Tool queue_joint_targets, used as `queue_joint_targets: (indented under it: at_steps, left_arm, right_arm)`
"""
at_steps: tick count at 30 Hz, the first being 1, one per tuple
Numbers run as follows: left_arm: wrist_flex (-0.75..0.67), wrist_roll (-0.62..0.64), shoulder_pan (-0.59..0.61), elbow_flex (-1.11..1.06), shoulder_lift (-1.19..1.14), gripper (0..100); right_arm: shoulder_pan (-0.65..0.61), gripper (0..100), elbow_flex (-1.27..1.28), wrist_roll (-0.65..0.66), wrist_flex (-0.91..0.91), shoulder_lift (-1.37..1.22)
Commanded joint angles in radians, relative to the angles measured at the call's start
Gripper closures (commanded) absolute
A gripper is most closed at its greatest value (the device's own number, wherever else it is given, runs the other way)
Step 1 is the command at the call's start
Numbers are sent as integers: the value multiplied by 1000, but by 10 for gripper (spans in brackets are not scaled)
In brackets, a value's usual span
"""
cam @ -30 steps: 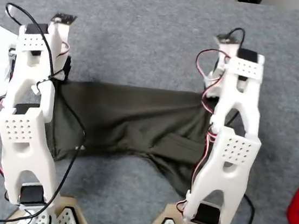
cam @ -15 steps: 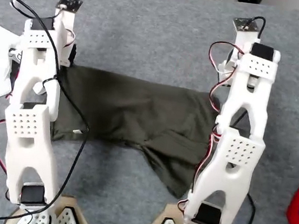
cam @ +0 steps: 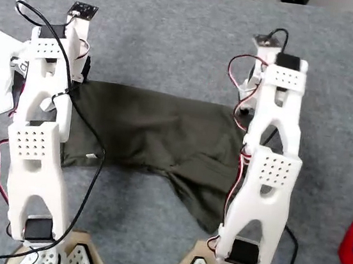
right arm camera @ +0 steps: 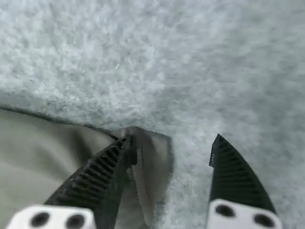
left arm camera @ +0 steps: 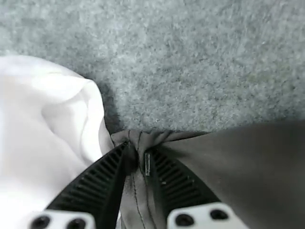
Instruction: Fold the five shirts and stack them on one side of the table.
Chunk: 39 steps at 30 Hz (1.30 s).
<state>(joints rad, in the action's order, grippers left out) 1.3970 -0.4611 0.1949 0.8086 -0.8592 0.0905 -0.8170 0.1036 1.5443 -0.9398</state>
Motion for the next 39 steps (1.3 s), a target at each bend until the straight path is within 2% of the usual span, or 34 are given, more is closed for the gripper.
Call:
queue_joint_targets:
  at_steps: [1,6,16,21,31,39]
  left_arm:
    - [-2,11,-5,54,7,981]
    - [52,6,2,55,5,981]
    - [55,6,12,55,8,981]
    - [55,6,12,55,13,981]
    - [31,6,5,60,15,981]
    - [12,6,2,158,4,981]
  right_arm:
    - [-31,803,-53,-2,2,-13]
    - [-62,906,-88,-8,12,-27]
    - [-70,912,-99,-5,12,-91]
    - [-64,974,-102,-8,8,-96]
    - [4,995,-331,-9,118,-102]
    - [33,995,-387,-9,57,-102]
